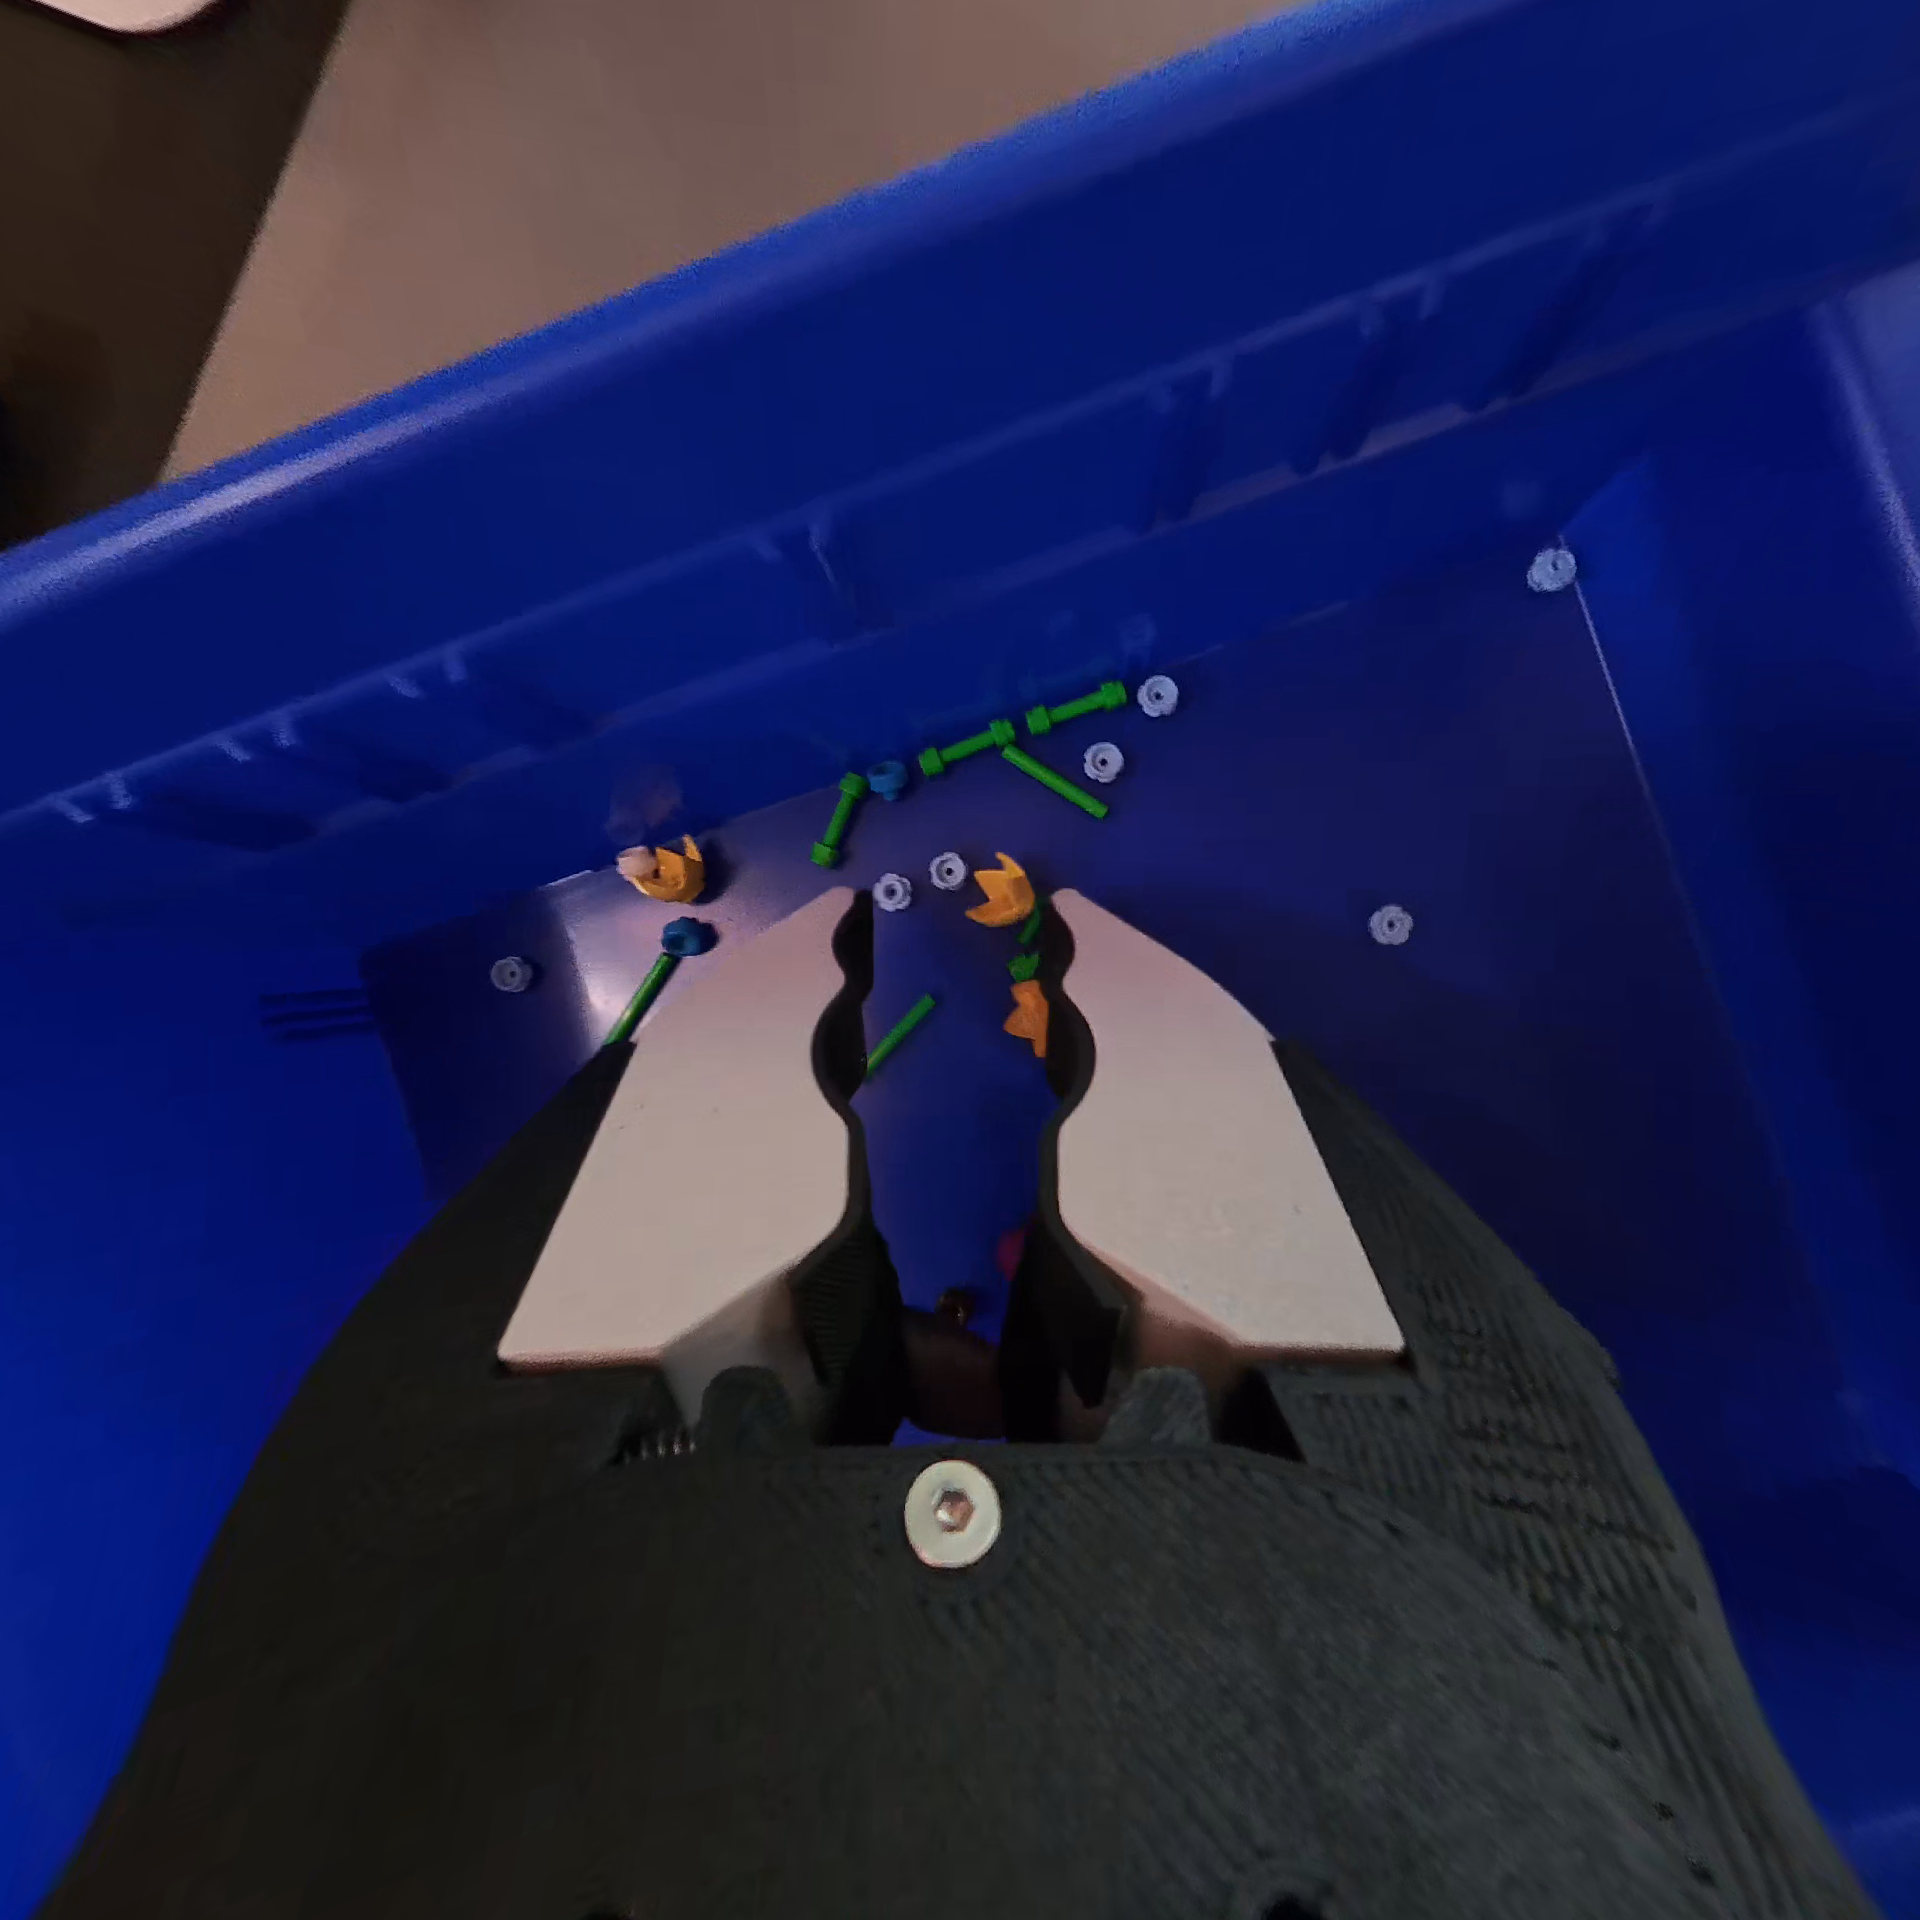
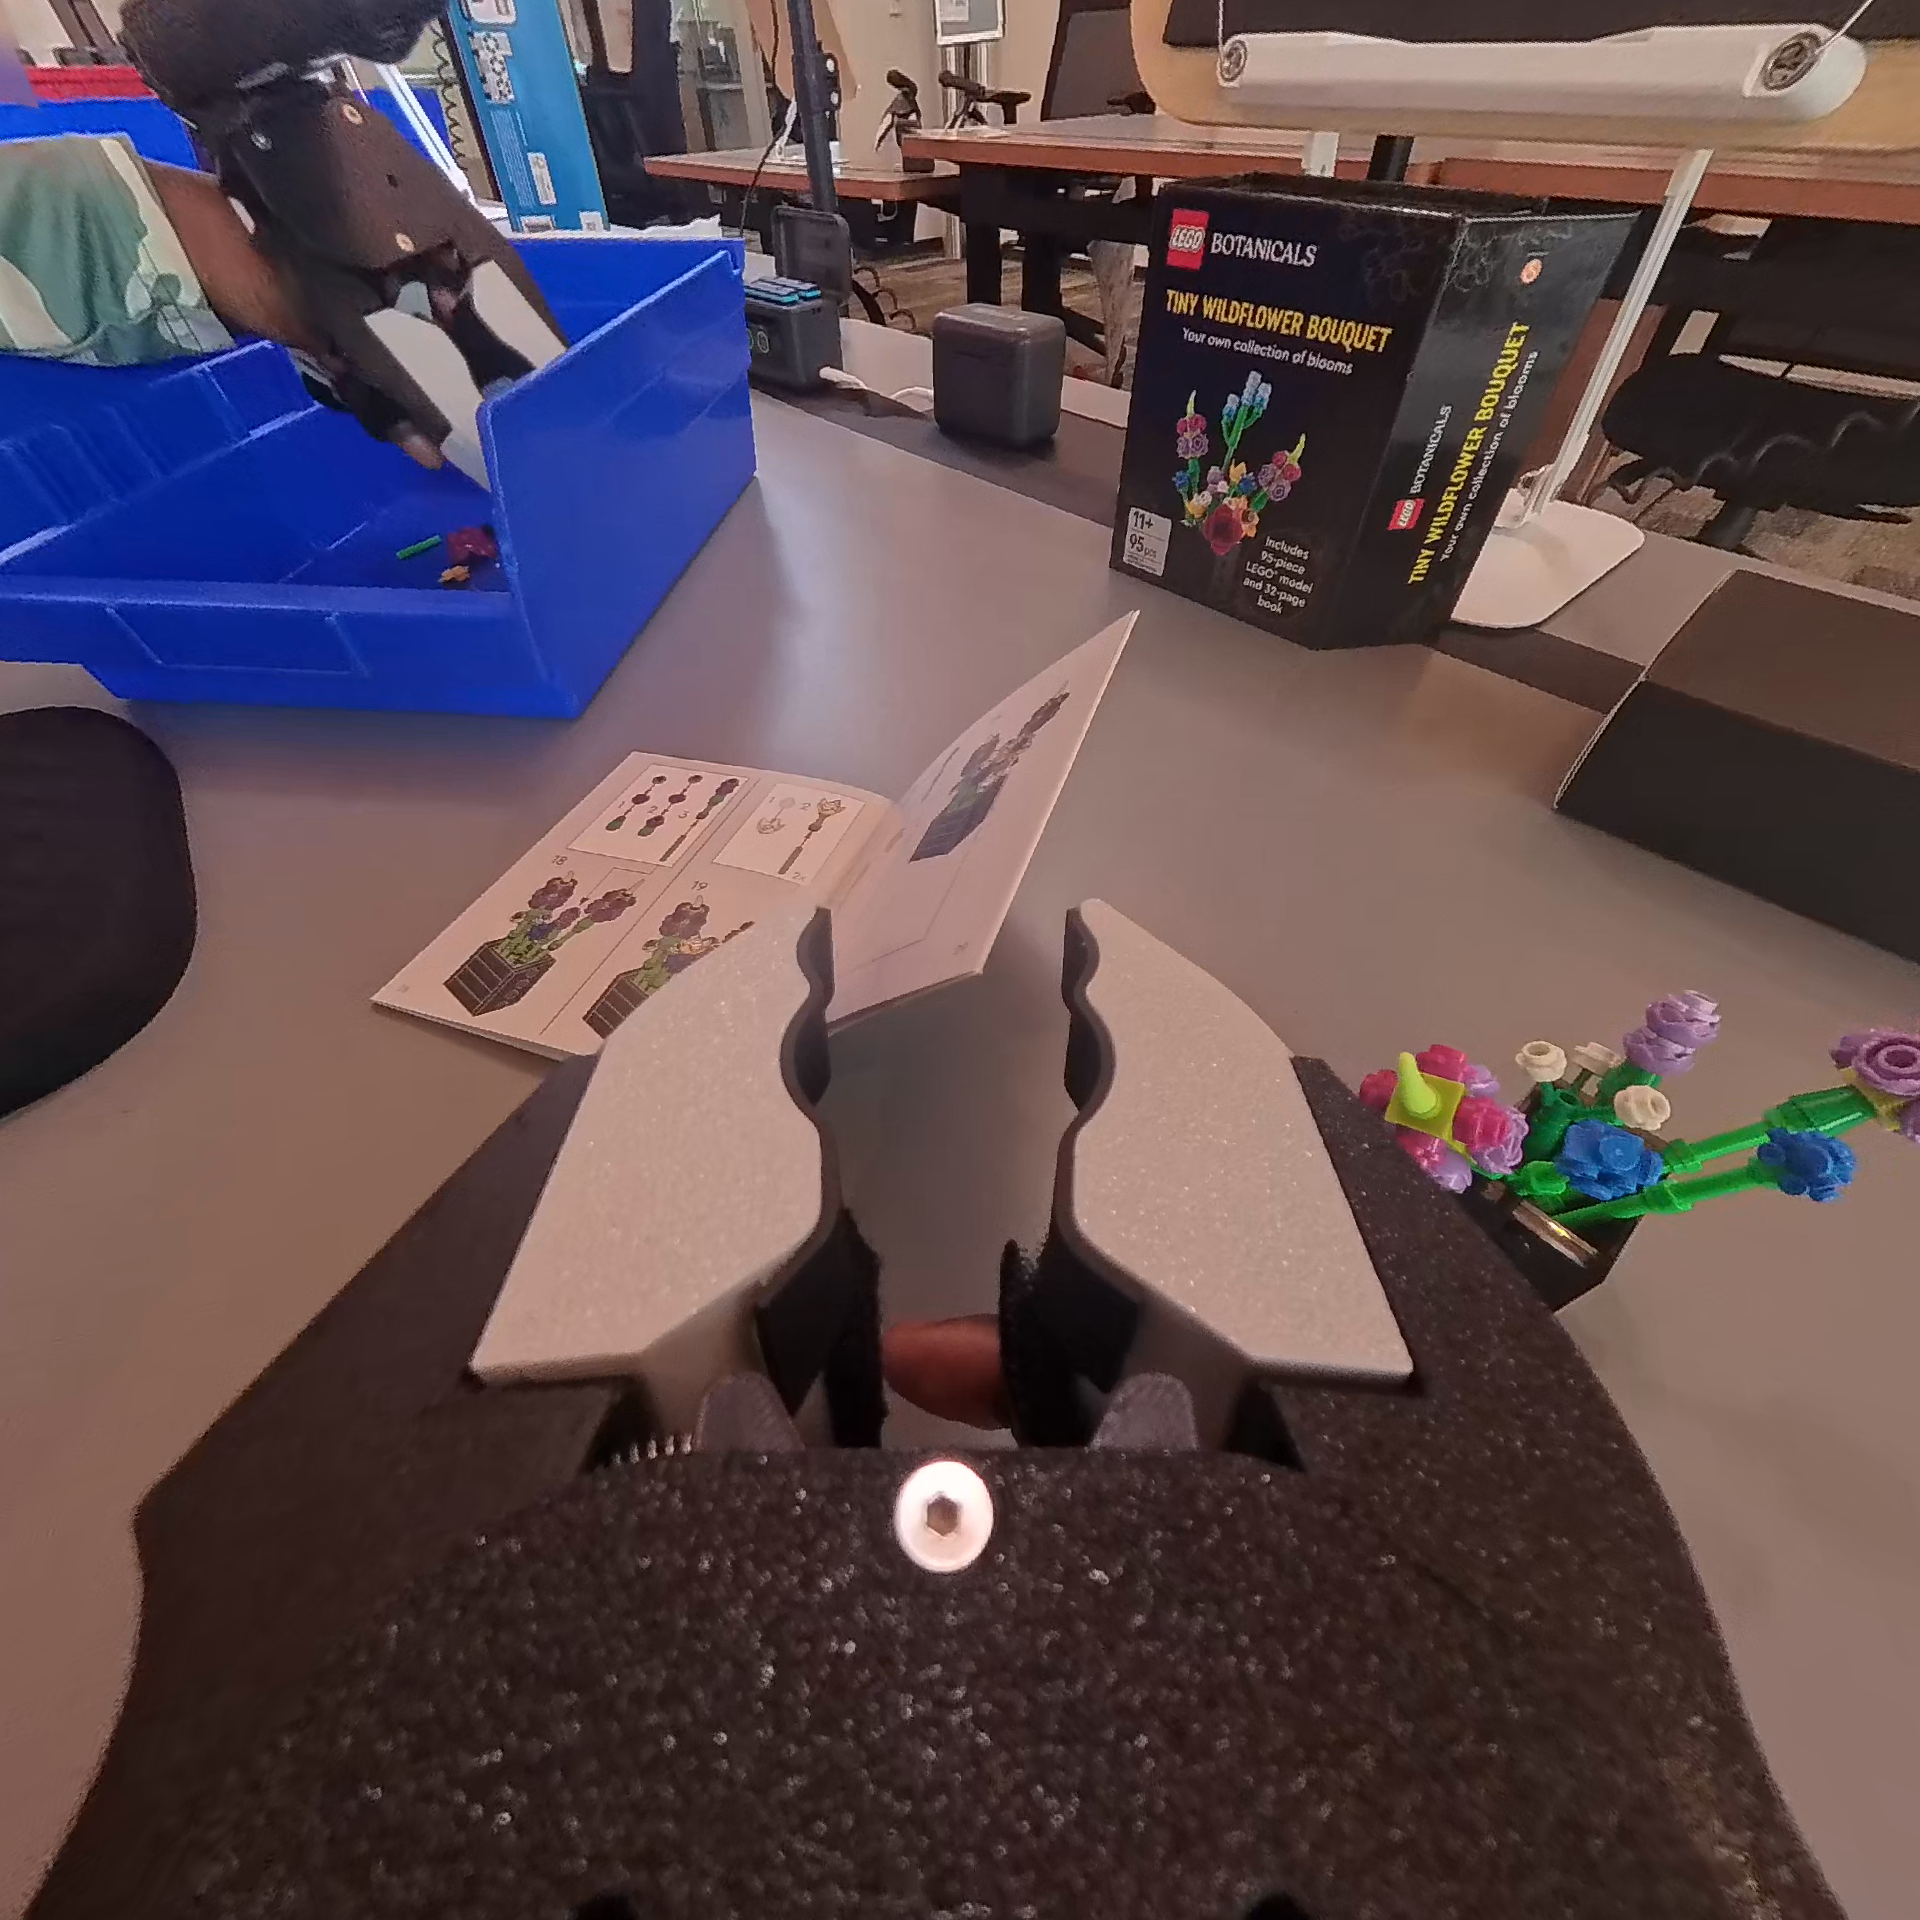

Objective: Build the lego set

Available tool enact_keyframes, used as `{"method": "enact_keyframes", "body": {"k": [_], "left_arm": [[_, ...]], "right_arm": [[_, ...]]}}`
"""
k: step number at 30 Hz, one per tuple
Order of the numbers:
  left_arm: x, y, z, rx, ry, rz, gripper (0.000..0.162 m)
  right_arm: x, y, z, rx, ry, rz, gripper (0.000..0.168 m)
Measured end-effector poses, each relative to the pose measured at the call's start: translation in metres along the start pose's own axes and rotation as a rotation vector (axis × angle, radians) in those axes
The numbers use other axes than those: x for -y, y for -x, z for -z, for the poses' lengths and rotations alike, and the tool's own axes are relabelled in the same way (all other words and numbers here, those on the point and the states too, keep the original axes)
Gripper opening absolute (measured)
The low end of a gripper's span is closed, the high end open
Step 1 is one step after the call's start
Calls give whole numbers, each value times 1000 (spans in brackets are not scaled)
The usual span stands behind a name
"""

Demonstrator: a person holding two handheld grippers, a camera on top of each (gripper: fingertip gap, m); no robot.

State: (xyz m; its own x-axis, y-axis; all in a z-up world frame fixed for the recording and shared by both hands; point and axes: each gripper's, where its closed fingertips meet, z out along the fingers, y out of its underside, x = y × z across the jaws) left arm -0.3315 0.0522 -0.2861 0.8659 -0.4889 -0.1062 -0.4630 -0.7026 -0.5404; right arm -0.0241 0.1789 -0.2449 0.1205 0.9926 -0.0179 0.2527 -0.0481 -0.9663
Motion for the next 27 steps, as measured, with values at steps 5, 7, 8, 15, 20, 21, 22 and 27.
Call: {"method": "enact_keyframes", "body": {"k": [5,7,8,15,20,21,22,27], "left_arm": [[-10,-13,-5,-66,71,-43,27],[-8,1,-2,11,55,-8,24],[-7,10,1,62,39,23,21],[-18,9,-2,35,105,46,19],[-25,8,-4,21,133,76,22],[-26,8,-4,17,137,82,23],[-27,8,-4,11,148,92,25],[-21,15,2,39,87,139,25]], "right_arm": [[0,0,0,-1,0,5,43],[0,0,0,-1,1,5,43],[0,0,0,-1,2,4,43],[0,0,0,2,2,3,43],[0,0,0,5,3,1,44],[-1,0,0,5,4,0,44],[-1,0,0,6,5,-1,44],[-1,0,0,7,5,-5,44]]}}
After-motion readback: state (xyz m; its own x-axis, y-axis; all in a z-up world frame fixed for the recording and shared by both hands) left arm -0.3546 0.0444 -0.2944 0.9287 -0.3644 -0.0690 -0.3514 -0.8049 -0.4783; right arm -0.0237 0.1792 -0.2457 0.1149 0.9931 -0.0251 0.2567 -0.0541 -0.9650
